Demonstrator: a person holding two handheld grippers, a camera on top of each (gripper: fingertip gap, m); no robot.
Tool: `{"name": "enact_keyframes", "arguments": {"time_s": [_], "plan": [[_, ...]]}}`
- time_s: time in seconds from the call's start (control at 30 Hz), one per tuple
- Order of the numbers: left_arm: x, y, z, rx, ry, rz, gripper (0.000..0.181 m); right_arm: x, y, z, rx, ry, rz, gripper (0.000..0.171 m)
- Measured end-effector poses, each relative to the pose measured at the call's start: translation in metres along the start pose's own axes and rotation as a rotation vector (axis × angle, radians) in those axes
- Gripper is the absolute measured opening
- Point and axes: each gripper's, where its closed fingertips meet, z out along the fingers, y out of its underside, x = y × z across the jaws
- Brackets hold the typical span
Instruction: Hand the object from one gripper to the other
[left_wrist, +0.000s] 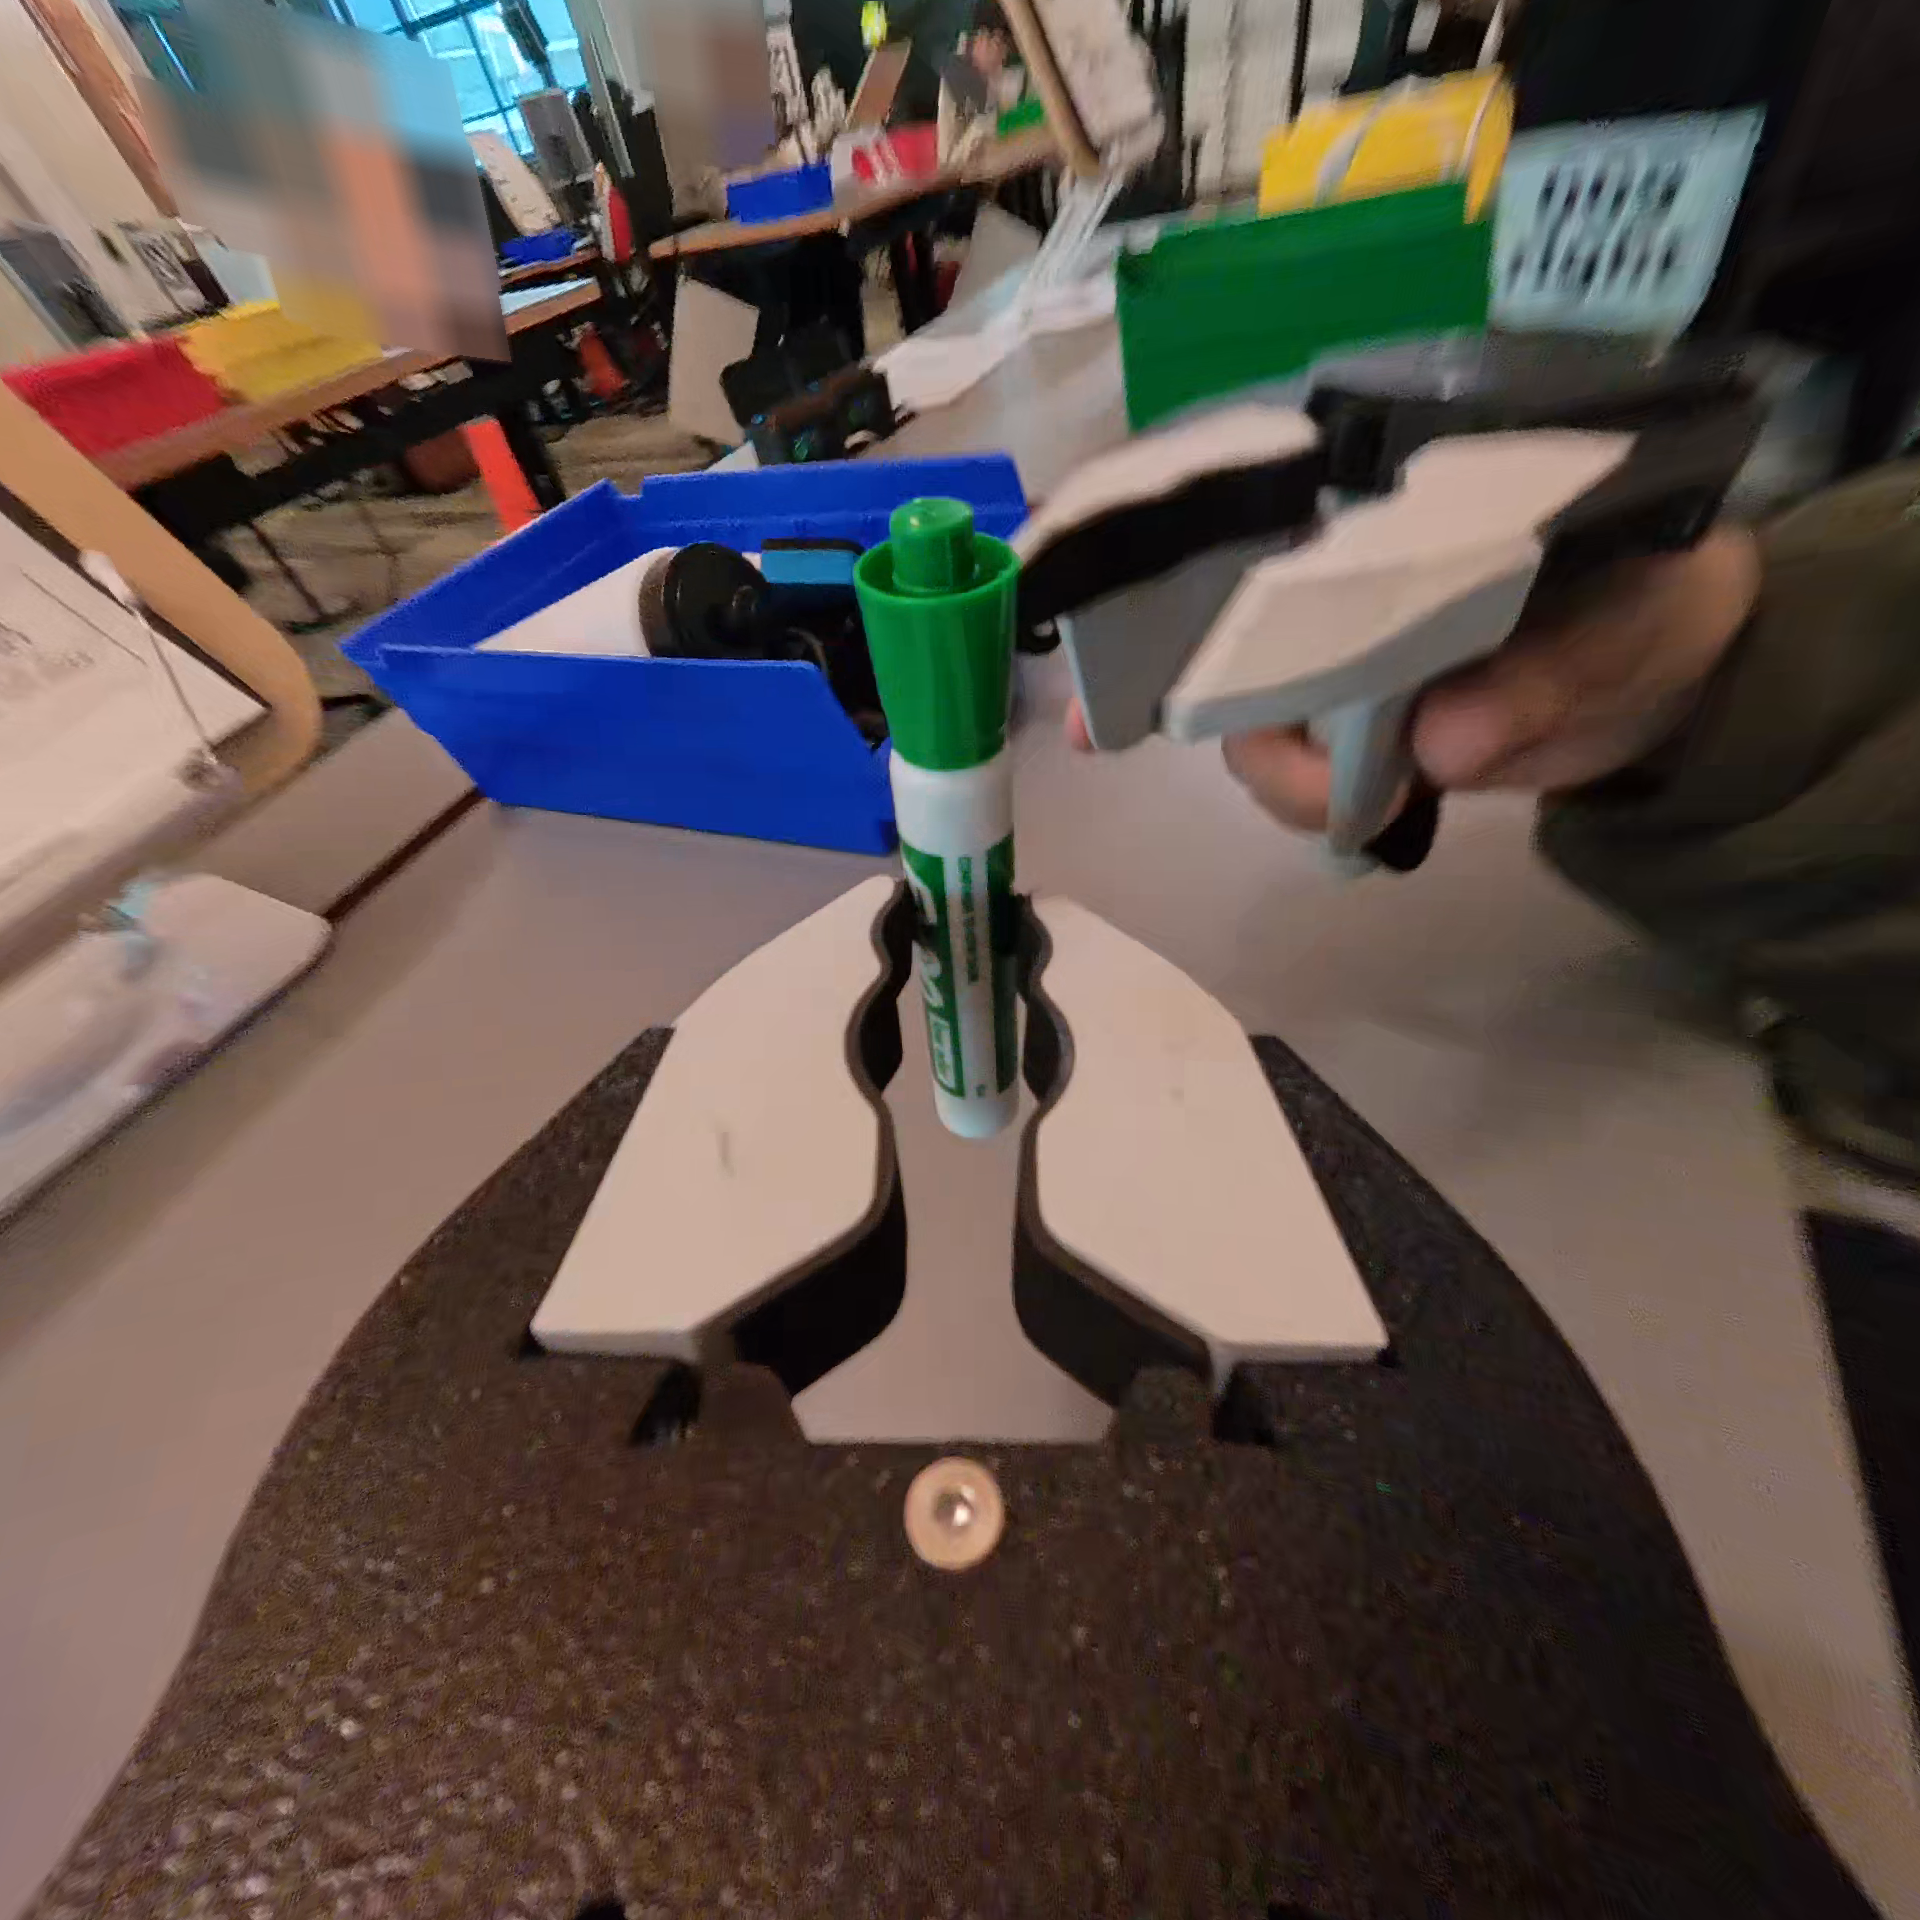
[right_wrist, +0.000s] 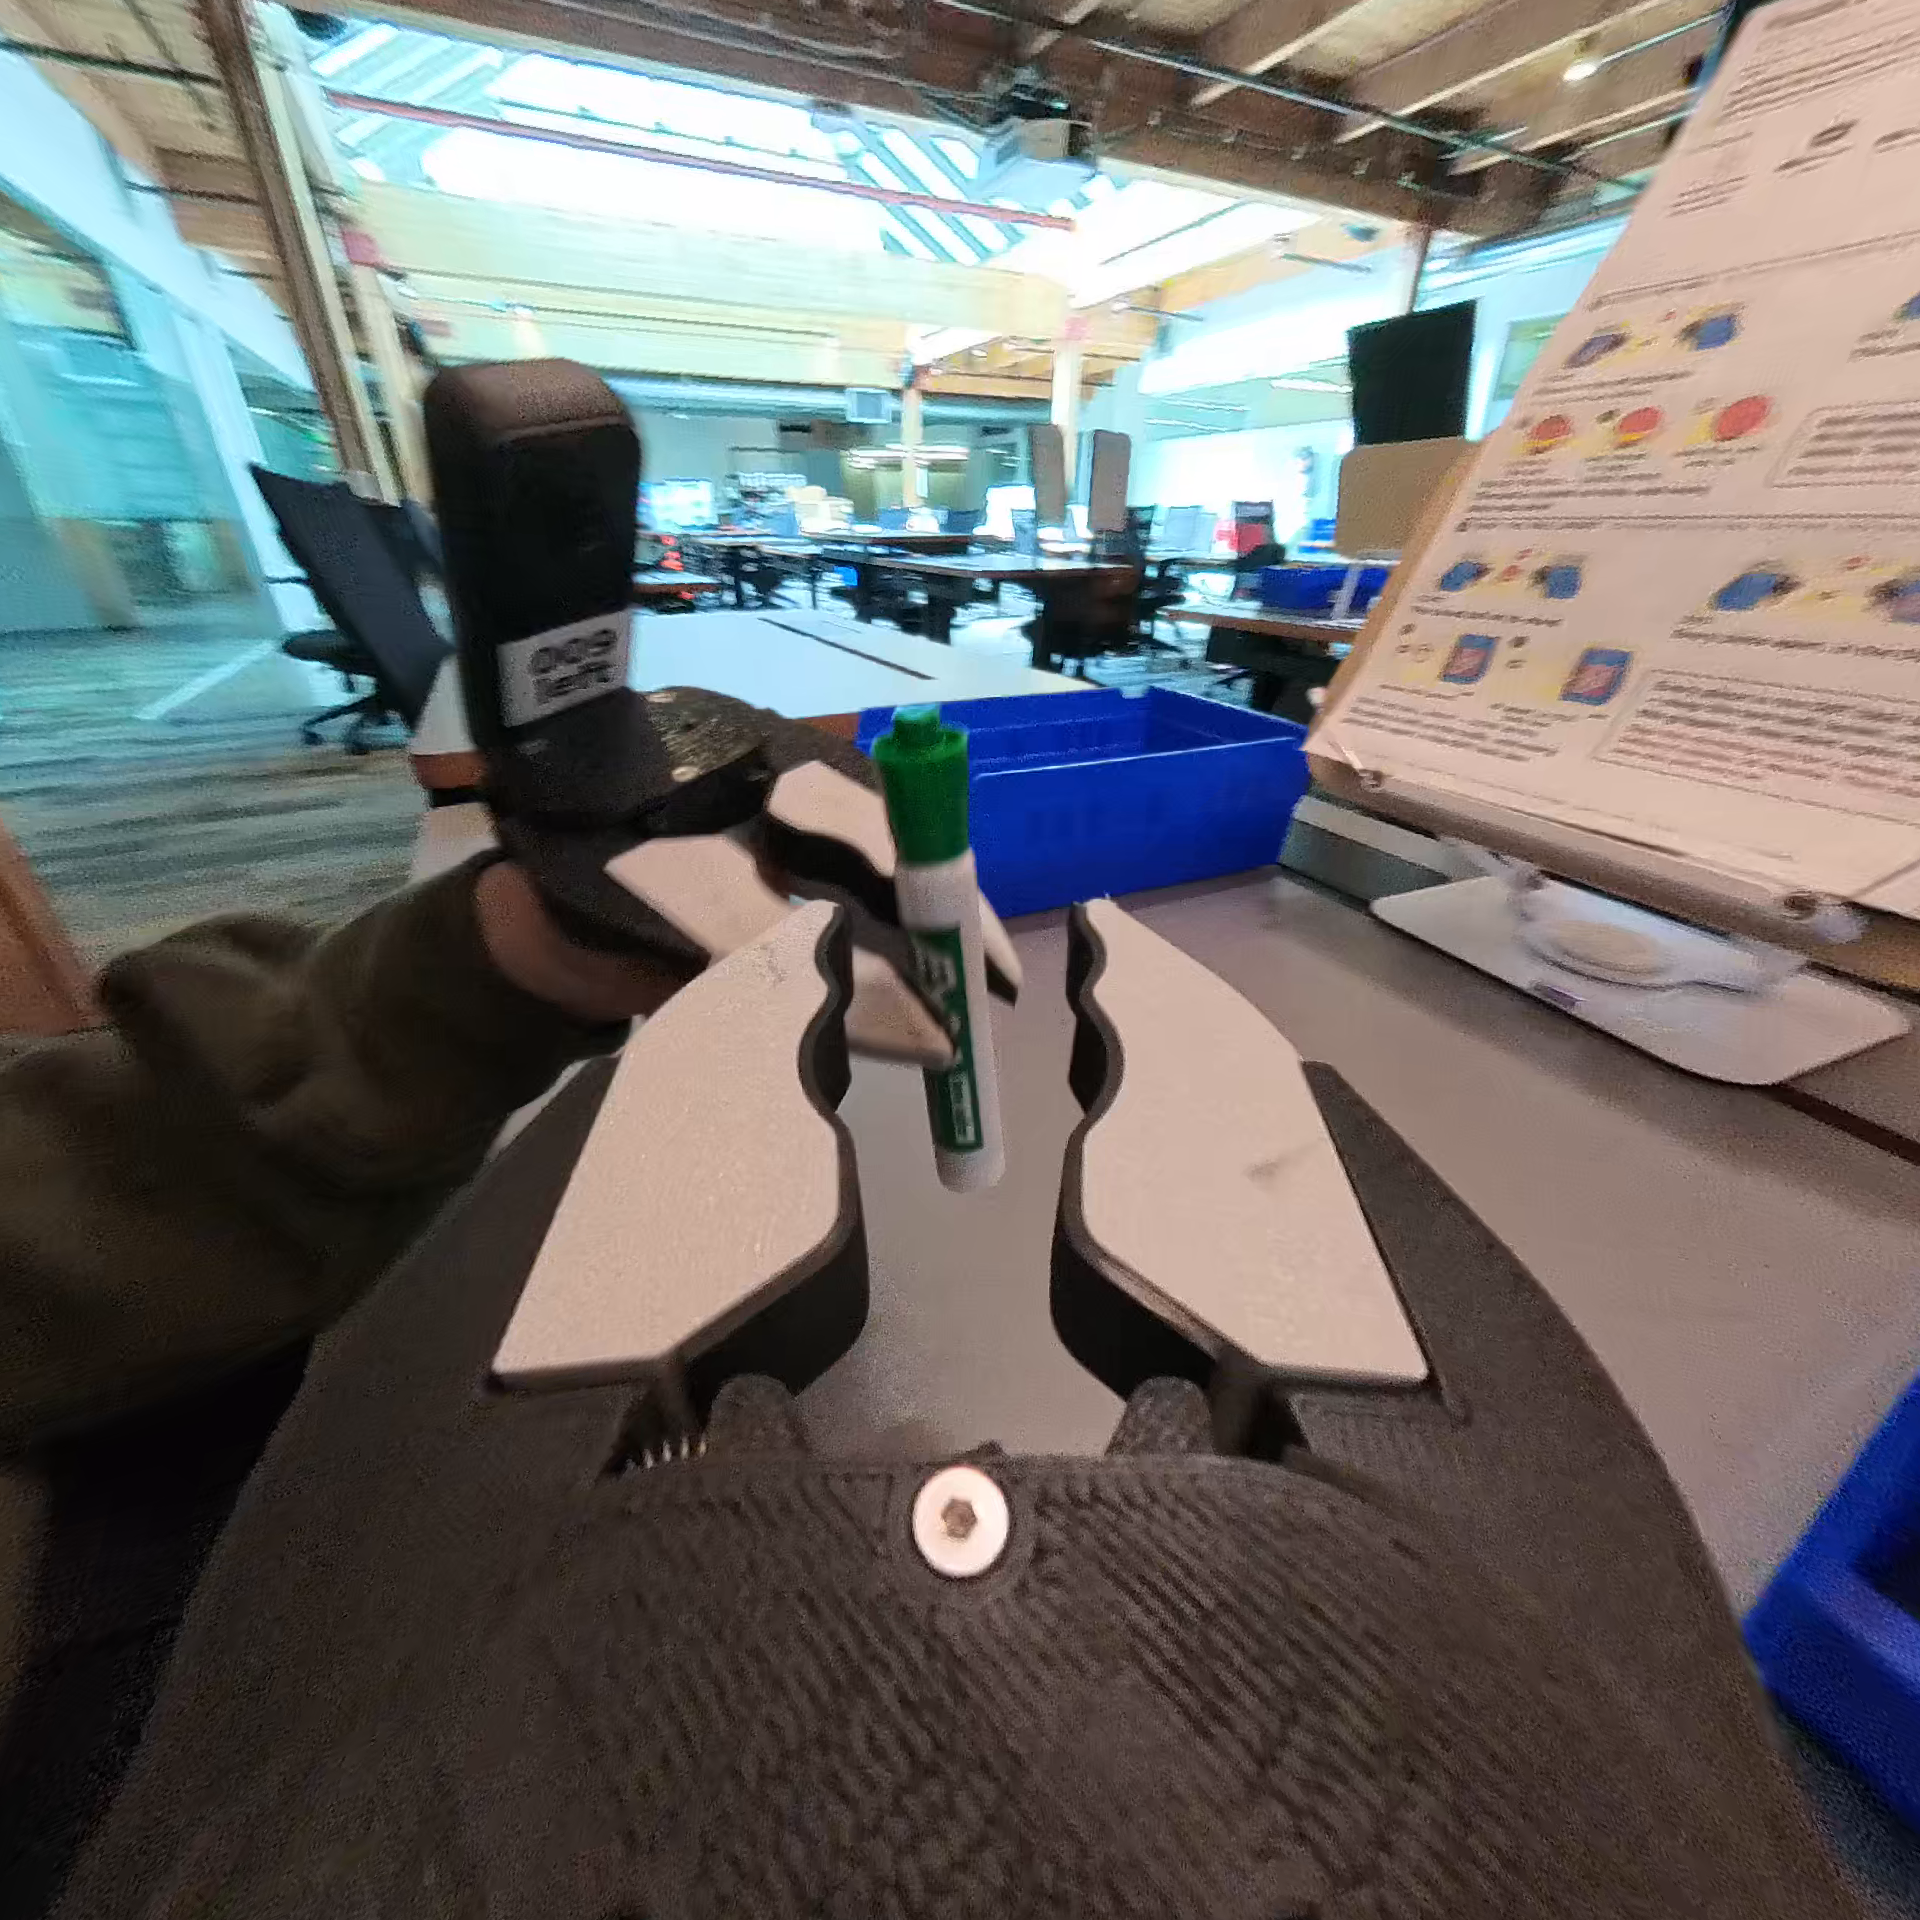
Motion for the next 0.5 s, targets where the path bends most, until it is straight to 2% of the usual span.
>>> {"name": "enact_keyframes", "arguments": {"time_s": [0.07,0.1,0.13,0.23,0.3,0.37,0.4,0.43,0.5], "plan": [[0.006,0.002,0.007,-0.060,-0.034,0.132,0.018,-0.002,0.005,0.007,-0.061,0.023,-0.025,0.042],[0.008,0.002,0.010,-0.079,-0.053,0.175,0.018,-0.003,0.009,0.010,-0.090,0.033,-0.052,0.038],[0.009,0.003,0.012,-0.096,-0.071,0.207,0.018,-0.003,0.010,0.011,-0.100,0.044,-0.090,0.019],[0.005,-0.002,0.015,-0.074,-0.101,0.211,0.018,0.002,0.004,0.012,-0.063,0.089,-0.104,0.018],[0.002,-0.014,0.012,0.029,-0.095,0.111,0.021,0.007,-0.012,0.009,0.049,0.110,-0.019,0.018],[0.002,-0.022,0.010,0.137,-0.043,-0.031,0.046,0.010,-0.037,-0.002,0.258,0.084,0.151,0.020],[0.004,-0.025,0.009,0.185,0.003,-0.109,0.053,0.013,-0.048,-0.009,0.366,0.057,0.254,0.019],[0.009,-0.030,0.007,0.254,0.062,-0.183,0.056,0.015,-0.056,-0.016,0.462,0.017,0.354,0.018],[0.018,-0.048,-0.002,0.459,0.199,-0.334,0.048,0.023,-0.064,-0.028,0.614,-0.043,0.519,0.018]]}}
